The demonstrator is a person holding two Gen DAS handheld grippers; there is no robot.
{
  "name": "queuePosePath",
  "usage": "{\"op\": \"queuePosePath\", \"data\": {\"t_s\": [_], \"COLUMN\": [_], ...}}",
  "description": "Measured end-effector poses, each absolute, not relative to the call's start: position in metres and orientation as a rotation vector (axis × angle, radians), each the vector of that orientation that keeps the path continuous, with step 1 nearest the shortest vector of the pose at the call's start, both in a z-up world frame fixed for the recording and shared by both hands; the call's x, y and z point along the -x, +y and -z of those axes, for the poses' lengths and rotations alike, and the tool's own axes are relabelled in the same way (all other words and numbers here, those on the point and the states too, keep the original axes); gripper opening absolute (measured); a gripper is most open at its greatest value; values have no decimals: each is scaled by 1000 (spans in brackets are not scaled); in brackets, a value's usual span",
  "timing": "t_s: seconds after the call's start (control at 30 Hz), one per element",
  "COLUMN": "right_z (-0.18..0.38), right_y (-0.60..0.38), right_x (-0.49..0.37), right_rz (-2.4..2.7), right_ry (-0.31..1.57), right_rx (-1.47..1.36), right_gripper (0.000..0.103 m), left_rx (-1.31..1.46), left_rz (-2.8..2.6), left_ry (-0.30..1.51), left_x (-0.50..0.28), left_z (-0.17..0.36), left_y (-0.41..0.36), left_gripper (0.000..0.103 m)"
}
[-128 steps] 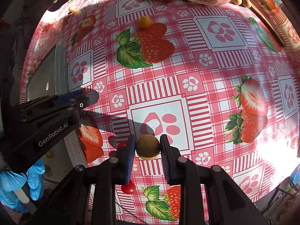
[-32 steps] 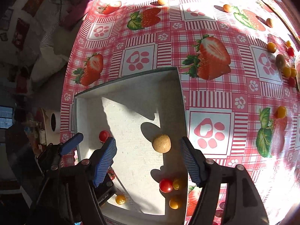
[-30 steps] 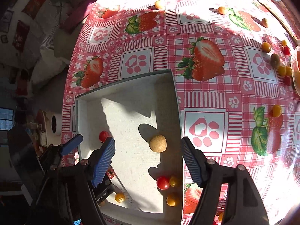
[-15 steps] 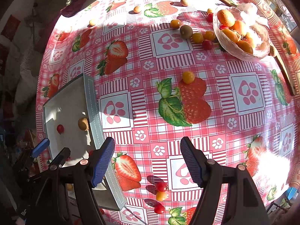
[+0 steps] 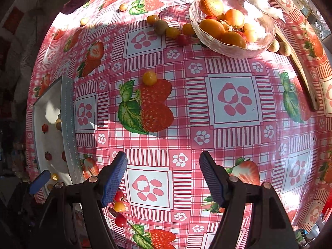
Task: Organize fruits
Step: 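Move the left gripper toward a red tomato while the right approaches a yellow tomato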
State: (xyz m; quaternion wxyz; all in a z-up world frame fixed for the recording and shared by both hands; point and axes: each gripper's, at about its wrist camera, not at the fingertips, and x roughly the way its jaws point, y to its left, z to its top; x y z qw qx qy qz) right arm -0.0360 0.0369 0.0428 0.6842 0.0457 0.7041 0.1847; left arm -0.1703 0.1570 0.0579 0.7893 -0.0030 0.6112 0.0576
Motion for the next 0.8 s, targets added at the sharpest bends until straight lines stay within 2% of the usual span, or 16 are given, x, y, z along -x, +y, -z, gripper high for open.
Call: {"op": "queuePosePath", "data": {"t_s": [0.23,0.57,0.73,0.8], "right_z": [-42,-26,-20,-15], "right_y": [37,57,72,77], "right_x": [17,-2,-14,-18], "right_rz": [-533,-560,-565,-565], "right_ry": [1554,1505,1465,1464], "right_rx": [16,83,103,108], "right_gripper": [76,76,73,67], "left_rx": [117,186,219,233], "left_rz": [-231,-318,-326,-327], "left_ry": [1355,1364,1360,1349], "left_x": [182,187,192,193], "left_z": [-31,2,11,12], "left_y": [125,124,128,131], "left_gripper": [76,76,76,76]}}
